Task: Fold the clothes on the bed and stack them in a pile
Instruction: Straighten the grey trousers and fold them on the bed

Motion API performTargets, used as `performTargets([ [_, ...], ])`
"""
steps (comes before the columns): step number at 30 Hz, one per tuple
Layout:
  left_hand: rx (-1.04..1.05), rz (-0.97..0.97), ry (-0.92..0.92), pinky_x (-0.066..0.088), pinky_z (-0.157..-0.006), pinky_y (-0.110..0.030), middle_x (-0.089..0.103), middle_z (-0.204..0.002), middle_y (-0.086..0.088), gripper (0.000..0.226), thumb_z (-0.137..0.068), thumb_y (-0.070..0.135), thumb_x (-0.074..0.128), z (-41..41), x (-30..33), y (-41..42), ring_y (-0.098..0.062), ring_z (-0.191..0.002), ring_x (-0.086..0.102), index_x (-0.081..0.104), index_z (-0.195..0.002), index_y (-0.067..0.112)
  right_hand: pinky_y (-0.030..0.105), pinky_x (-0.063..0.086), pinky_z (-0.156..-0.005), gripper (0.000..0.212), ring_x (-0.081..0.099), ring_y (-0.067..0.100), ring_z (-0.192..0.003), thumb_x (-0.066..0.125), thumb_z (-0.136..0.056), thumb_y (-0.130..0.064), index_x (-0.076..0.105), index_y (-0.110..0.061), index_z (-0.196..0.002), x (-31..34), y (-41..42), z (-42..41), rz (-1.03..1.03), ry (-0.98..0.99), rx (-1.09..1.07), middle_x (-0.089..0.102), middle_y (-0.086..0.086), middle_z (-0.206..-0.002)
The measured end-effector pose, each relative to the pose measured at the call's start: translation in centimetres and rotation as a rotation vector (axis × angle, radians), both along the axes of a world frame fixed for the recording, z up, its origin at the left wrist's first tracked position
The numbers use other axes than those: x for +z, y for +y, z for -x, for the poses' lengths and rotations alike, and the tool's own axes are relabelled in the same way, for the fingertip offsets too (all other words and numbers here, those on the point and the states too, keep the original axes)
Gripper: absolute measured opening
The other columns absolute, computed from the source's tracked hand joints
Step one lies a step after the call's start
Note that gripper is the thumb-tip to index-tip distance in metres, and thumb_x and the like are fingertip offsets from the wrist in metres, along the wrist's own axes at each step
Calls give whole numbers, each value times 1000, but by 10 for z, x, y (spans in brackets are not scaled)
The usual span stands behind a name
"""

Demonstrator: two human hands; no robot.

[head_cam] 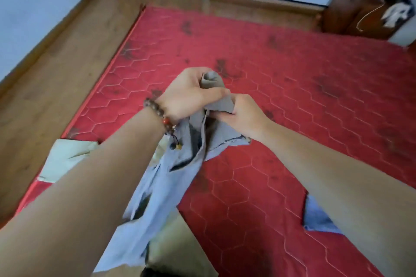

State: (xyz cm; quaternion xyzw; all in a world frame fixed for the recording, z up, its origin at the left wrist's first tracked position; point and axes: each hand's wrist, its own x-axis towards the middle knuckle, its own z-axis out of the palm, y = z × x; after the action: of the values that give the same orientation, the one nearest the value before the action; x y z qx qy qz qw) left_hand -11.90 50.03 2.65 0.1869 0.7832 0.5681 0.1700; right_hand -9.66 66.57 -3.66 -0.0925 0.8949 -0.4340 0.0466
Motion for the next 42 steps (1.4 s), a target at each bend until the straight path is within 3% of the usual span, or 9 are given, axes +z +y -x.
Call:
performTargets([
  [4,-207,11,169,53,-68,-25,65,-73,-9,12,-83,2,70,-23,96,73,-9,-68,60,62,-82,-7,12,45,-76,50,60,-13,-89,88,-65,-34,57,-46,-102,85,75,-51,119,38,-95,65,-28,-93],
  [8,-294,-8,299,53,-71,-25,70,-78,-10,2,-84,2,70,-48,176,141,-11,-72,64,68,-84,2,33,52,-93,52,66,8,-104,88,-68,-22,64,-20,-114,130,158,-109,143,-74,-197,72,-7,-108],
  [12,-326,14,463,45,-71,-20,65,-79,-3,11,-83,8,73,-60,231,201,-7,-74,57,66,-89,3,19,51,-86,41,67,3,-100,83,-74,-12,68,-15,-111,164,227,-163,109,-106,-301,73,-7,-105],
  [22,-544,-176,689,47,-73,-13,66,-70,24,20,-81,10,76,-84,329,303,9,-72,59,65,-79,27,40,49,-91,36,61,17,-100,80,-74,-39,68,-25,-104,237,328,-296,-464,-157,-618,69,-5,-103],
  [27,-501,-324,750,52,-82,-35,71,-94,-12,15,-83,16,76,-88,363,318,-12,-84,60,70,-95,9,31,44,-71,24,58,15,-81,84,-72,-28,67,-18,-87,288,341,-370,-449,-52,-913,65,-3,-84],
  [33,-500,-410,807,42,-75,-30,62,-85,-8,18,-90,27,67,-83,383,324,-15,-78,53,68,-91,9,8,42,-58,17,57,4,-67,80,-74,-2,70,-12,-83,361,314,-445,-339,125,-1135,63,-3,-74],
  [35,-468,-427,839,35,-65,-28,52,-74,-11,31,-94,29,61,-87,389,324,-15,-71,46,63,-81,1,14,44,-63,16,58,9,-71,77,-76,-1,70,-10,-86,378,299,-466,-302,191,-1205,64,0,-76],
  [39,-404,-471,929,20,-54,-34,30,-55,0,47,-102,30,43,-111,405,318,-10,-49,31,31,-59,19,21,48,-74,28,58,9,-77,75,-78,1,66,-18,-97,404,267,-507,-241,380,-1344,64,0,-87],
  [42,-471,-525,1040,20,-56,-36,36,-56,-2,36,-103,27,40,-130,410,312,-20,-52,36,45,-70,13,25,50,-69,40,52,11,-72,77,-78,-3,65,-32,-102,420,247,-536,-244,490,-1439,57,-3,-86],
])
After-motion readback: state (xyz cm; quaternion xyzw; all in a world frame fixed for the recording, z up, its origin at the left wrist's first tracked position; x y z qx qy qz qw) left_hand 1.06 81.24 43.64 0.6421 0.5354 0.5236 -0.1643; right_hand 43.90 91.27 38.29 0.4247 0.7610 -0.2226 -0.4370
